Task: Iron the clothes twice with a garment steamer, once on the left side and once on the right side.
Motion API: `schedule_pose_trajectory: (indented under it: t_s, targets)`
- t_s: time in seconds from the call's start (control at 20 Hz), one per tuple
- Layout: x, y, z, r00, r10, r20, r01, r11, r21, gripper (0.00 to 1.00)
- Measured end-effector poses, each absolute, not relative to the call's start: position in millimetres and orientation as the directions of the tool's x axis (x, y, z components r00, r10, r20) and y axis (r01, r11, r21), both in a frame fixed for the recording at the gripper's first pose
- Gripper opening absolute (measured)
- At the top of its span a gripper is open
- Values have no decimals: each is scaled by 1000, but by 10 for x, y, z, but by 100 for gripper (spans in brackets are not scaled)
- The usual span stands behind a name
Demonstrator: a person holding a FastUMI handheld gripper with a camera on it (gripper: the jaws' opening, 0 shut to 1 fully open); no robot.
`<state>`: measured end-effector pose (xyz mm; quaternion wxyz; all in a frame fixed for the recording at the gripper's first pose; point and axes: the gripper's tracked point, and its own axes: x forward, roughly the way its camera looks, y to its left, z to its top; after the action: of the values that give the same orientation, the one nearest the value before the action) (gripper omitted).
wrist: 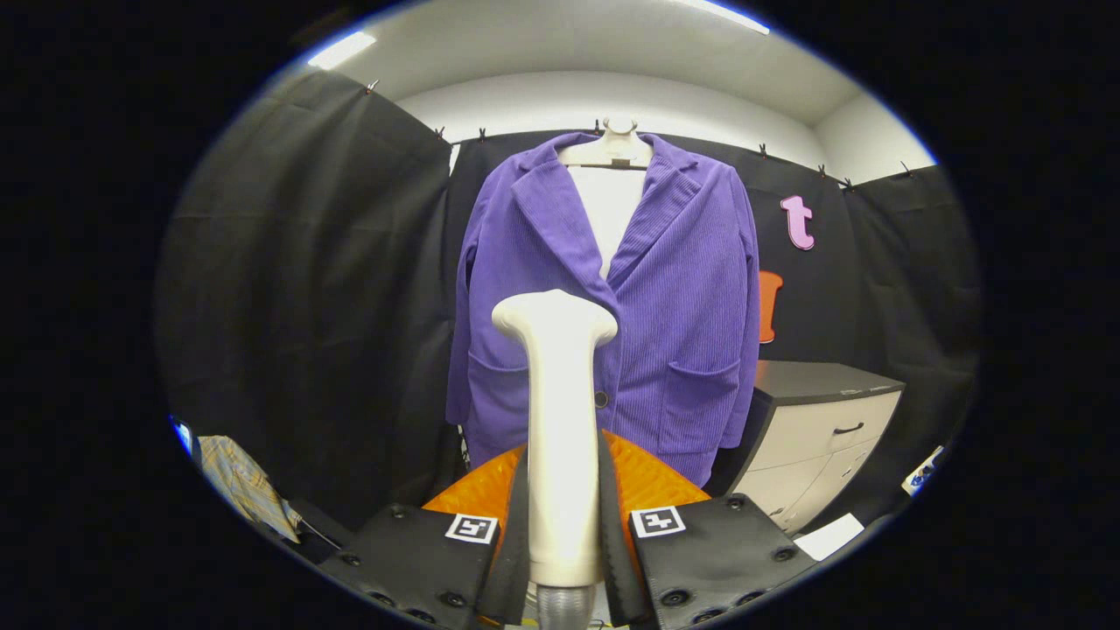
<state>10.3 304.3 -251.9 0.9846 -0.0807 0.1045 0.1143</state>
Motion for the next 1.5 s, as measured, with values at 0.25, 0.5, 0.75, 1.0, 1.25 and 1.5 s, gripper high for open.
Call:
schedule_pose_trajectory:
  t_s: [0.25, 0.5, 0.75, 1.0, 1.25, 1.5]
  targets:
    - [21, 2751, -2072, 959, 228, -166, -250, 960, -126, 42]
    - [-34, 2239, -1687, 971, 199, -133, -213, 972, -101, 42]
    - [-139, 1663, -1511, 981, 162, -112, -172, 981, -92, 42]
    - [-359, 1205, -1449, 983, 137, -122, -147, 986, -81, 42]
    - [-535, 809, -1439, 984, 119, -130, -129, 989, -72, 42]
    - [-666, 563, -1435, 984, 123, -131, -133, 988, -72, 42]
